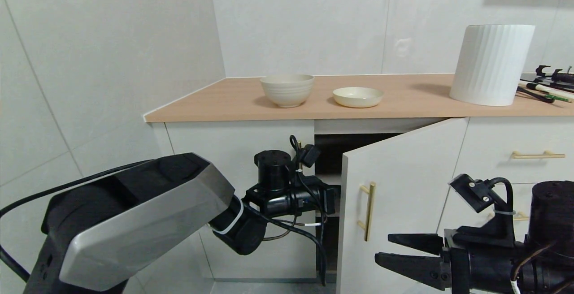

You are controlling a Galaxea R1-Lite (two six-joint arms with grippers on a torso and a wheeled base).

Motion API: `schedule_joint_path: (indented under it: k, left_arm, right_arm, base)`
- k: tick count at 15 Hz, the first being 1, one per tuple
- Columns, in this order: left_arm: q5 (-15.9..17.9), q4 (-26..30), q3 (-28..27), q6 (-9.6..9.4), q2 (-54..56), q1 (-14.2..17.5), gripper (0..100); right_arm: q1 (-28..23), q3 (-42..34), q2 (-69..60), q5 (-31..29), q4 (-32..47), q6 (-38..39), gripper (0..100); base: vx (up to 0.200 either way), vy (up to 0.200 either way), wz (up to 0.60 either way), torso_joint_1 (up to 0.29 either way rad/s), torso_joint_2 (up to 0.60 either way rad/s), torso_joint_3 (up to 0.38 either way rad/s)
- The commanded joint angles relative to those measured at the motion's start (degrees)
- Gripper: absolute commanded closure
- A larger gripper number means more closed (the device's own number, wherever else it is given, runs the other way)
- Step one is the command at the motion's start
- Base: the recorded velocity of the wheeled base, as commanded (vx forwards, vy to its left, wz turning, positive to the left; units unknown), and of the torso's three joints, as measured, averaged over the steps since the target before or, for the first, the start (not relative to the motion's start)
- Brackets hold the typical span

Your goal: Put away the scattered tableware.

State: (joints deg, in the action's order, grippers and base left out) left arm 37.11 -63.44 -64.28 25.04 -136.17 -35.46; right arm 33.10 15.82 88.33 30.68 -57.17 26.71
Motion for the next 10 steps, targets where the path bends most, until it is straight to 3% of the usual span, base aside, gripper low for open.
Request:
schedule_joint_path:
  k: [1,4,10]
  left_arm:
    - [0.1,0.1,-0.2,0.01,-0.1,-0.2,100]
    - [-0.1,0.7,-0.2,0.01,0.0,-0.4,100]
    - [-0.1,8.2,-8.0,0.01,-2.3,-0.4,100]
  right_arm:
    - [0.2,0.0,0.3,0.0,0.0,0.0,0]
    - [0.7,-0.1,0.0,0.0,0.0,0.0,0]
    - [1.1,-0.1,0.3,0.0,0.0,0.0,0]
  base:
    - [0.000,0.000,0.00,0.000,0.00,0.000]
    - [-0.200,0.000,0.00,0.007,0.00,-0.001]
    - [0.000,0.000,0.00,0.000,0.00,0.000]
